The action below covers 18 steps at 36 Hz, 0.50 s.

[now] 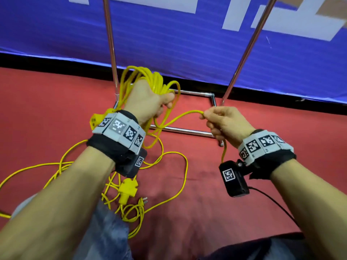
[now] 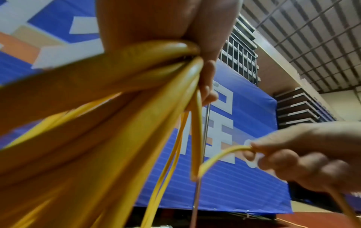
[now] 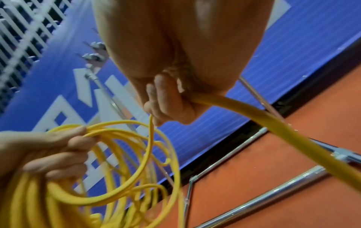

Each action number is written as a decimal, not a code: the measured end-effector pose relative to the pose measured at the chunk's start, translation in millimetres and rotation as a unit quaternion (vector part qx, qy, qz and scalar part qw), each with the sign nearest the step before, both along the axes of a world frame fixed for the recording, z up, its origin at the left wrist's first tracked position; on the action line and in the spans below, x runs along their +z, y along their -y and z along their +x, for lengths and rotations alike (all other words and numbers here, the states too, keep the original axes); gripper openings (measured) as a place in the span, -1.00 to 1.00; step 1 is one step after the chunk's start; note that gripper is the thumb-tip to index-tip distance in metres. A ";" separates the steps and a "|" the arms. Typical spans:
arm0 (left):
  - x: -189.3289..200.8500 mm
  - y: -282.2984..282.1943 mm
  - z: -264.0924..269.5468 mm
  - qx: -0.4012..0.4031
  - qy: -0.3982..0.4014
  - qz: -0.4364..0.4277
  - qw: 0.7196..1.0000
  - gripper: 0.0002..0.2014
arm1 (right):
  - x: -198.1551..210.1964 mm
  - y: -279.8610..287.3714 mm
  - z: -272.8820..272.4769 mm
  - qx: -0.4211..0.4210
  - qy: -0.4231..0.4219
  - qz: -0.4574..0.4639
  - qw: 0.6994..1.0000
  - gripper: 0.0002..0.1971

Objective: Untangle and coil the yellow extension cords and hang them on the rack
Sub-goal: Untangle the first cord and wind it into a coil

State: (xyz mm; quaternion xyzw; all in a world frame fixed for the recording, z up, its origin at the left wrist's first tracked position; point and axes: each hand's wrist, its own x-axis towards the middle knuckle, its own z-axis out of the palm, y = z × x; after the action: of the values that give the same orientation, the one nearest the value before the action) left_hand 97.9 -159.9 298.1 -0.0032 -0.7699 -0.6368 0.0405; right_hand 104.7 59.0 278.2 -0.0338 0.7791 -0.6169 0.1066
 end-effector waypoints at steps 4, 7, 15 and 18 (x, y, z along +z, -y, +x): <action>-7.6 -15.5 5.8 -0.047 0.042 0.056 0.996 -0.76 | 12.5 25.5 2.6 0.006 -0.036 0.006 0.999 -0.81; -14.6 -30.0 8.7 -0.049 0.085 0.118 0.988 -0.70 | 13.5 37.9 1.4 0.021 -0.079 0.085 0.993 -0.75; -18.8 -46.0 7.9 0.004 0.135 0.191 0.972 -0.78 | 5.9 35.1 11.8 0.071 -0.137 0.137 0.979 -0.84; -15.7 -44.0 4.6 0.037 0.124 0.192 0.973 -0.82 | 0.8 31.7 18.3 0.096 -0.013 0.037 0.995 -0.85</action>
State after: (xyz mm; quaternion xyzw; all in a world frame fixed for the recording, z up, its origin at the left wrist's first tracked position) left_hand 102.6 -115.9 282.4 0.1124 -0.6318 -0.7663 -0.0315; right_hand 123.0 27.3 279.1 -0.1128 0.7957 -0.5742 0.1566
